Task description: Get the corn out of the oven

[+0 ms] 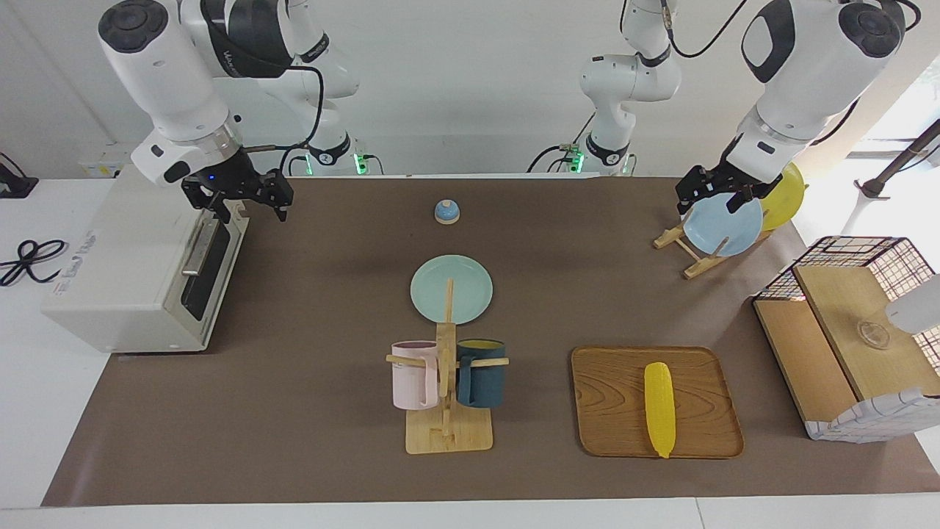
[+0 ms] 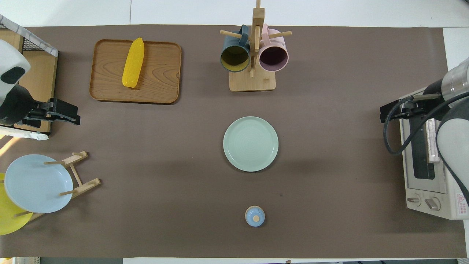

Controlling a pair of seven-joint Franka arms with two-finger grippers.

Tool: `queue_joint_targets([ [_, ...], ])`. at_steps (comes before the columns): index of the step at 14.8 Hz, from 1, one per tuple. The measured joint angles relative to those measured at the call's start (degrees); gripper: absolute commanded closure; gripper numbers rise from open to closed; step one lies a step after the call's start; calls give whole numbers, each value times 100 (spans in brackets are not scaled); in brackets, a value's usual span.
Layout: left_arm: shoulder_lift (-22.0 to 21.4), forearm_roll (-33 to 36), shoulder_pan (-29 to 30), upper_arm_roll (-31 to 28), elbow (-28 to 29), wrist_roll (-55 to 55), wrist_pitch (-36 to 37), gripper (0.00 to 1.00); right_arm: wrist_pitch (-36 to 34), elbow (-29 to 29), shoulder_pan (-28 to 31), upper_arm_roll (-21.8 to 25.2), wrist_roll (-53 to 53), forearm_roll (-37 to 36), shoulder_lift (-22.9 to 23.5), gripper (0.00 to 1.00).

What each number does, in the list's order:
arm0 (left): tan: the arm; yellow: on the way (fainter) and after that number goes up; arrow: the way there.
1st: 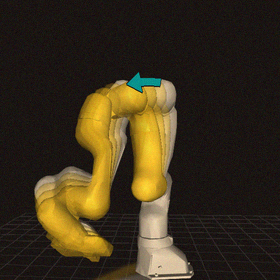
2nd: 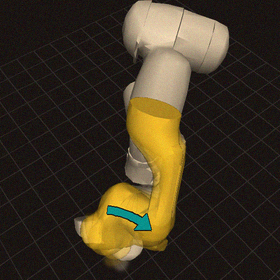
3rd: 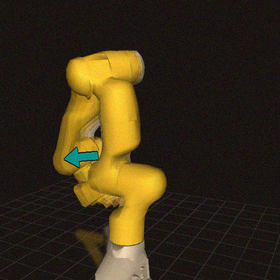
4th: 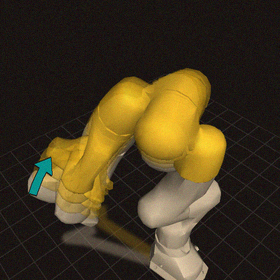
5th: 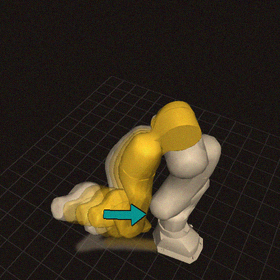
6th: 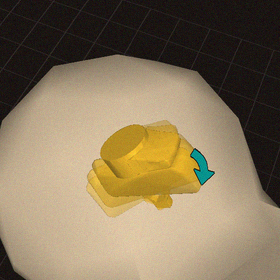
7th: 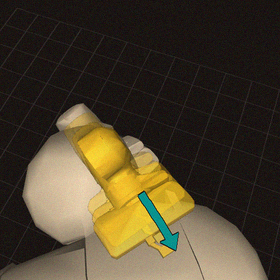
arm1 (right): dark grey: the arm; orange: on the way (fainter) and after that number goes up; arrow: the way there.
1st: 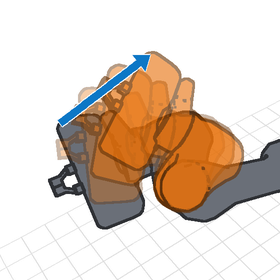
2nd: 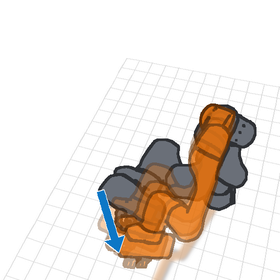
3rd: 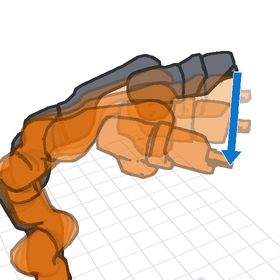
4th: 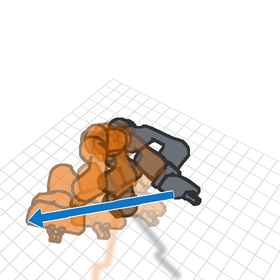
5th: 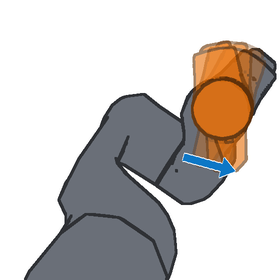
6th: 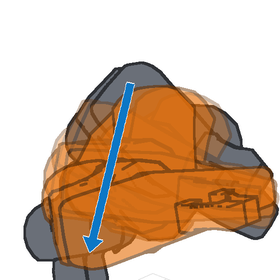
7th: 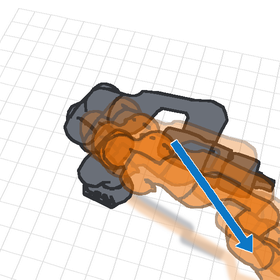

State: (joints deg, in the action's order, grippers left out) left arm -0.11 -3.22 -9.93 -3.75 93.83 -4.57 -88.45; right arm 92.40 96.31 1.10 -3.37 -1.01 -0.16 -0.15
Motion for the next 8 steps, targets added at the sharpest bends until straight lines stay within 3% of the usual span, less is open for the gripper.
queue_joint_targets([
  [8, -152, 97, 1, 69, 29, 1, 1, 0, 2, -7, 1, 1, 0, 0, 0, 0],
])
